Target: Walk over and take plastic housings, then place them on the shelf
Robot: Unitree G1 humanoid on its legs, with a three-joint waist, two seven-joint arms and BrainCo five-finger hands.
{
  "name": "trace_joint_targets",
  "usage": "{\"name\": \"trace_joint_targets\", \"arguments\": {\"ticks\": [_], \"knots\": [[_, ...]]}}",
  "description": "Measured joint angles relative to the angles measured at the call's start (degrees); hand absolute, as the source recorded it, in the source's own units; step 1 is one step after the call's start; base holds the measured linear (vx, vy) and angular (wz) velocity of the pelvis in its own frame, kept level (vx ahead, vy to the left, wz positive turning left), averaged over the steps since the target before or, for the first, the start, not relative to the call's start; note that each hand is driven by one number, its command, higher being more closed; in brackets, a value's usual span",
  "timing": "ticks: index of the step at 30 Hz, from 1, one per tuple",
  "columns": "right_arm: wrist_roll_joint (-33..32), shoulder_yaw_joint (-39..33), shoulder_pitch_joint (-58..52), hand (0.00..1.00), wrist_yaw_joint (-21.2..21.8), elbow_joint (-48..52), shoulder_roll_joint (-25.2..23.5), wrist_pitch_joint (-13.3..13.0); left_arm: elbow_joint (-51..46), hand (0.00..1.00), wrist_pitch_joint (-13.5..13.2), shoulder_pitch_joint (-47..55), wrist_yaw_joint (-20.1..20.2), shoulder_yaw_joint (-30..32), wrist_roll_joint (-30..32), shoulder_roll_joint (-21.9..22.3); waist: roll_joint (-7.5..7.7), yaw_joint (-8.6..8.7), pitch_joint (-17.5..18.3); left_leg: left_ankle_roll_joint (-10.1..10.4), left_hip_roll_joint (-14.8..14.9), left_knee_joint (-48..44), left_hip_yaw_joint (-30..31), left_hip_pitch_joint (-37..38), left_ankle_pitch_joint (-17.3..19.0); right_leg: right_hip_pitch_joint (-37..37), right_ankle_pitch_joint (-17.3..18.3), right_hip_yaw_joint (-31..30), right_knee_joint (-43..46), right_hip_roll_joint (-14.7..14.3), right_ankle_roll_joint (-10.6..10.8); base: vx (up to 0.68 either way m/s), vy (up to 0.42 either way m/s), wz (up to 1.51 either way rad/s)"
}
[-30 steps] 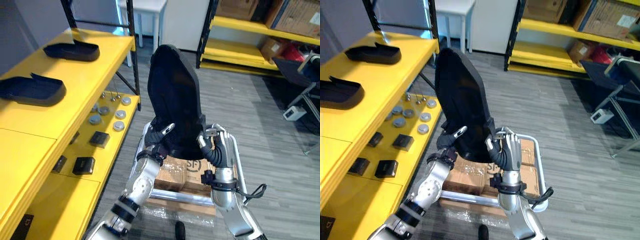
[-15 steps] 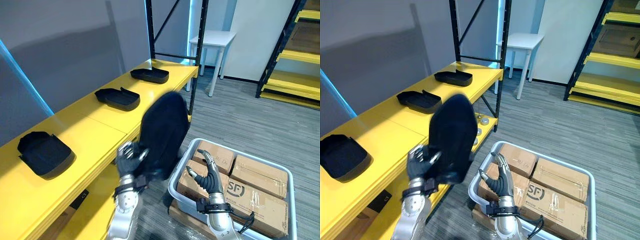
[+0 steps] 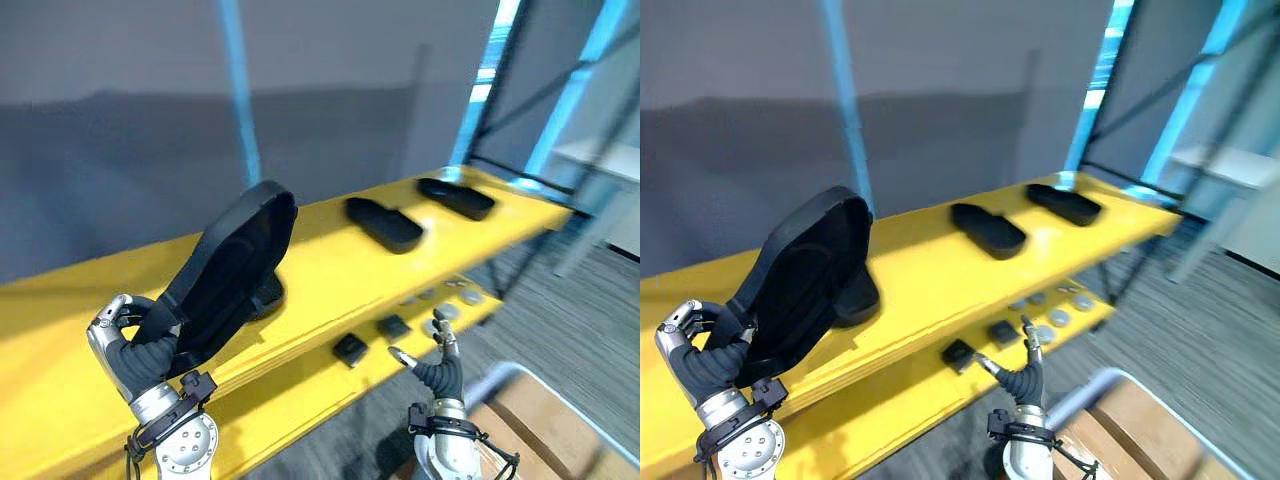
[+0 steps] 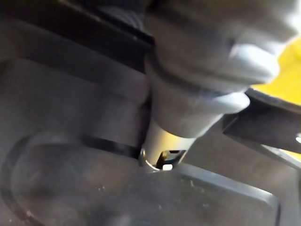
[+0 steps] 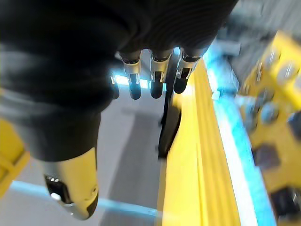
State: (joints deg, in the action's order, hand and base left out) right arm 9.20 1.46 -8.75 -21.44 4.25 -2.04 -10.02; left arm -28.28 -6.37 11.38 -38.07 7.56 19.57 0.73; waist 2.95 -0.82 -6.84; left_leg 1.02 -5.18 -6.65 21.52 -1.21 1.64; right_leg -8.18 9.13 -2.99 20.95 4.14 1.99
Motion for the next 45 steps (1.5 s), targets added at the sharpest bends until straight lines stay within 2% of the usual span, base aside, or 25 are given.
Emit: {"name": "trace_joint_targets", "arguments": {"ticks": [2, 5, 6, 7, 8, 9, 10, 14, 15, 16, 17, 18, 19, 21, 23, 25, 26, 27, 28, 29, 30, 31, 35, 41, 45], "knots": [[-0.7, -1.6, 0.3, 0.0, -0.3, -0.2, 1.3, 0.2, -2.1, 1.0, -1.9, 2.7, 1.2, -0.7, -5.6, 2.2, -1.9, -1.4, 0.1, 0.9, 0.5, -1.5, 1.6, -1.1, 1.1, 2.1, -0.3, 3.0, -2.7, 0.0, -0.3, 0.1, -0.147, 0.9], [-2.0, -1.1, 1.7, 0.0, -0.5, 2.1, 1.6, 0.3, -7.9, 1.0, -7.1, 5.1, 3.8, -2.0, -15.8, 2.4, -2.33, -3.69, 0.4, 1.3, 2.3, -1.8, 1.7, -3.8, 1.5, 2.8, -1.9, 5.5, -6.7, -1.6, -1.1, 0.12, -0.084, 0.31], [-2.1, -1.3, 2.2, 0.0, -0.6, 2.4, 1.6, 0.3, -8.2, 1.0, -7.6, 5.2, 4.3, -2.7, -17.4, 2.4, -2.31, -3.64, 0.4, 1.3, 2.4, -2.0, 1.0, -4.3, 1.5, 3.0, -1.9, 6.7, -7.1, -1.5, -1.1, 0.09, -0.066, 0.96], [-2.2, -2.1, 3.3, 0.0, -0.5, 2.4, 1.7, 0.3, -8.3, 1.0, -8.5, 4.8, 6.0, -3.9, -21.2, 2.4, -2.32, -2.5, 0.4, 1.5, 2.2, -2.6, -2.3, -6.4, 0.5, 4.1, -1.9, 10.5, -8.2, -0.5, -1.2, 0.08, -0.036, 1.5], [-2.2, -3.9, 3.8, 0.0, -0.2, 2.5, 1.7, 0.3, -8.2, 1.0, -8.8, 4.4, 7.7, -4.9, -23.8, 2.4, -2.45, -1.44, 0.5, 0.3, 4.0, -3.3, -13.2, -8.7, 0.4, 4.6, -1.9, 14.5, -8.8, 0.5, -1.2, 0.07, -0.024, 1.59], [-2.2, -4.6, 4.0, 0.0, -0.3, 2.3, 1.6, 0.5, -8.0, 1.0, -9.2, 4.1, 8.6, -5.0, -25.3, 2.4, -2.52, -1.44, 0.4, 0.4, 5.5, -4.4, -19.0, -9.9, 0.6, 4.6, -1.9, 15.8, -8.9, 0.8, -1.2, 0.08, 0.016, 1.51], [-2.1, -5.9, 4.4, 0.0, -0.2, 2.0, 1.6, 1.0, -7.4, 1.0, -9.9, 3.9, 10.2, -5.1, -28.9, 2.4, -2.57, -1.44, -0.6, 0.4, 9.3, -5.3, -29.5, -10.8, 0.5, 5.7, -1.9, 18.4, -8.9, 1.8, -1.2, 0.08, 0.048, 1.03], [-2.1, -9.2, 3.6, 0.0, -0.6, 2.1, 1.6, 1.5, -4.7, 1.0, -10.0, 3.8, 12.3, -6.1, -33.7, 2.3, -2.39, 0.26, -1.0, 1.0, 15.4, -10.7, -32.4, -13.3, 1.0, 8.3, -1.8, 23.3, -8.6, 7.0, -1.0, 0.1, 0.186, 0.94], [-2.1, -10.6, 3.5, 0.0, -0.9, 2.1, 1.6, 1.5, -3.8, 1.0, -10.0, 3.6, 13.6, -6.3, -35.3, 2.3, -2.67, 0.43, -0.8, 1.9, 18.6, -11.2, -31.9, -13.8, 1.1, 8.8, -1.8, 24.0, -8.3, 9.4, 0.3, 0.1, 0.331, 0.46], [-2.1, -10.8, 3.5, 0.0, -1.0, 2.1, 1.7, 1.5, -3.7, 1.0, -9.9, 3.5, 13.8, -6.3, -35.5, 2.3, -3.01, 0.52, -0.7, 1.9, 19.2, -10.6, -31.5, -13.7, 0.8, 8.9, -1.9, 24.0, -8.3, 9.7, 1.0, 0.12, 0.432, 0.28], [-2.2, -11.3, 3.5, 0.0, -1.1, 2.1, 1.9, 1.5, -3.7, 1.0, -9.9, 3.4, 14.0, -6.3, -36.7, 2.3, -4.99, 0.8, 0.1, 3.4, 21.5, -7.3, -28.1, -11.9, -2.7, 9.5, -1.6, 23.9, -8.2, 10.3, 4.9, 0.15, 0.638, 0.14], [-2.2, -11.8, 3.4, 0.0, -1.1, 1.3, -0.3, 1.8, -1.7, 1.0, -10.0, 1.1, 14.7, -5.6, -38.8, 0.5, -2.71, 0.95, -0.7, 8.8, 17.5, -9.0, -26.7, -11.5, -0.5, 10.5, -2.5, 23.4, -9.2, 14.2, 7.0, 0.13, 0.55, 0.12], [-2.2, -11.7, 3.3, 0.0, -0.9, 1.4, -0.8, 1.8, -1.4, 1.0, -9.9, 0.9, 14.7, -5.4, -39.2, 0.2, -2.49, 0.93, -0.7, 8.4, 17.2, -9.1, -26.6, -11.6, -0.1, 10.5, -3.3, 23.5, -9.4, 14.5, 6.7, 0.08, 0.599, 0.07], [-2.7, -10.8, 3.2, 0.0, 0.1, 1.9, -1.6, 2.0, 0.6, 1.0, -9.7, -0.2, 15.2, -4.2, -40.8, -2.8, -1.28, 1.38, -0.5, 5.9, 13.5, -9.9, -27.6, -11.4, 1.8, 11.0, -9.7, 23.9, -11.0, 17.6, 7.7, 0.05, 0.396, 0.02], [-3.1, -10.8, 3.2, 0.0, 0.9, 2.2, -1.9, 2.1, 1.2, 1.0, -9.3, -1.0, 16.7, -4.3, -40.8, -4.3, -1.03, 1.29, -0.4, 4.1, 11.5, -10.3, -29.2, -10.5, 2.9, 10.4, -13.0, 22.8, -9.9, 20.0, 7.9, 0.07, 0.345, -0.19], [-3.1, -10.0, 3.2, 0.0, 1.9, 2.1, -1.9, 2.1, 1.5, 1.0, -9.0, -1.9, 18.4, -3.3, -40.8, -5.7, -1.23, 1.04, -0.5, 3.0, 10.9, -9.7, -31.7, -9.5, 3.5, 6.8, -15.7, 20.7, -6.2, 21.6, 6.1, 0.01, 0.269, -0.57], [-3.2, -9.4, 3.0, 0.0, 2.9, 2.1, -1.9, 2.2, 1.8, 1.0, -8.9, -2.7, 19.8, -2.6, -40.8, -6.8, -1.49, 1.07, -0.6, 2.3, 11.0, -8.7, -33.5, -8.6, 3.5, 4.2, -17.8, 21.3, -4.3, 22.0, 3.3, -0.04, 0.178, -0.63], [-3.2, -8.9, 2.9, 0.0, 3.3, 2.1, -1.8, 2.3, 2.2, 1.0, -8.8, -3.1, 20.3, -2.3, -40.8, -7.4, -2.07, 1.21, -0.9, 1.8, 11.2, -7.9, -34.2, -8.2, 3.4, 3.2, -16.7, 21.4, -3.2, 21.7, 3.1, -0.04, 0.164, -0.51], [-3.2, -8.2, 2.0, 0.0, 4.0, 2.1, -1.5, 2.3, 4.3, 1.0, -8.6, -5.2, 21.0, -2.1, -40.8, -8.5, -2.46, 2.28, -1.1, 0.7, 11.8, -6.3, -34.1, -7.3, 2.9, 2.6, -11.3, 19.7, -0.9, 18.6, 4.6, -0.03, 0.082, -0.14], [-3.1, -7.7, 1.0, 0.0, 4.9, 2.1, -1.4, 2.4, 6.7, 1.0, -8.4, -7.5, 21.6, -2.1, -40.9, -9.4, -2.55, 3.19, -1.2, -0.1, 11.9, -4.5, -33.8, -6.3, 2.1, 2.2, -5.8, 14.8, -0.8, 12.3, 6.0, -0.02, 0.041, 0.02], [-3.1, -7.6, 0.7, 0.0, 5.5, 2.1, -1.4, 2.4, 7.9, 1.0, -8.2, -8.5, 21.9, -2.1, -40.9, -9.6, -2.58, 3.43, -1.2, 0.1, 11.9, -3.7, -33.8, -5.8, 1.6, 2.3, -3.7, 12.8, -1.8, 9.5, 5.7, 0.0, 0.0, 0.0], [-3.1, -7.6, 0.1, 0.0, 6.3, 2.3, -1.3, 2.4, 9.7, 1.0, -7.9, -9.8, 22.1, -2.2, -41.5, -9.2, -2.71, 3.53, -1.3, 0.7, 11.4, -2.9, -34.1, -5.2, 0.7, 3.3, -2.3, 11.1, -6.3, 5.8, 3.9, 0.06, -0.037, -0.06], [-3.2, -6.6, -1.2, 0.0, 9.1, 5.5, 1.4, 2.3, 14.5, 1.0, -6.4, -11.3, 22.7, -3.2, -45.0, -7.0, -5.57, 4.56, -2.1, 1.6, 11.2, -0.3, -33.9, -5.4, -1.1, 5.4, -5.2, 11.5, -13.1, 4.1, 3.2, 0.06, -0.026, -0.04], [-4.1, -2.5, -3.0, 0.0, 13.3, 11.2, 6.6, 2.4, 23.6, 1.0, -3.5, -15.8, 21.6, -4.7, -56.1, -7.6, -5.6, 5.39, -2.1, 2.4, 11.2, 7.5, -33.9, -3.2, -4.9, 4.7, -5.8, 11.4, -14.5, 3.1, 2.6, 0.04, -0.006, 0.01], [-4.1, -0.7, -3.2, 0.0, 13.4, 15.8, 6.8, 2.0, 29.9, 1.0, -2.4, -24.1, 19.6, -4.5, -60.1, -13.8, -5.61, 6.21, -2.3, 2.2, 10.9, 10.7, -34.1, -3.4, -6.9, 3.1, -6.0, 11.3, -14.5, 3.0, 2.3, 0.0, 0.0, 0.0]]}}
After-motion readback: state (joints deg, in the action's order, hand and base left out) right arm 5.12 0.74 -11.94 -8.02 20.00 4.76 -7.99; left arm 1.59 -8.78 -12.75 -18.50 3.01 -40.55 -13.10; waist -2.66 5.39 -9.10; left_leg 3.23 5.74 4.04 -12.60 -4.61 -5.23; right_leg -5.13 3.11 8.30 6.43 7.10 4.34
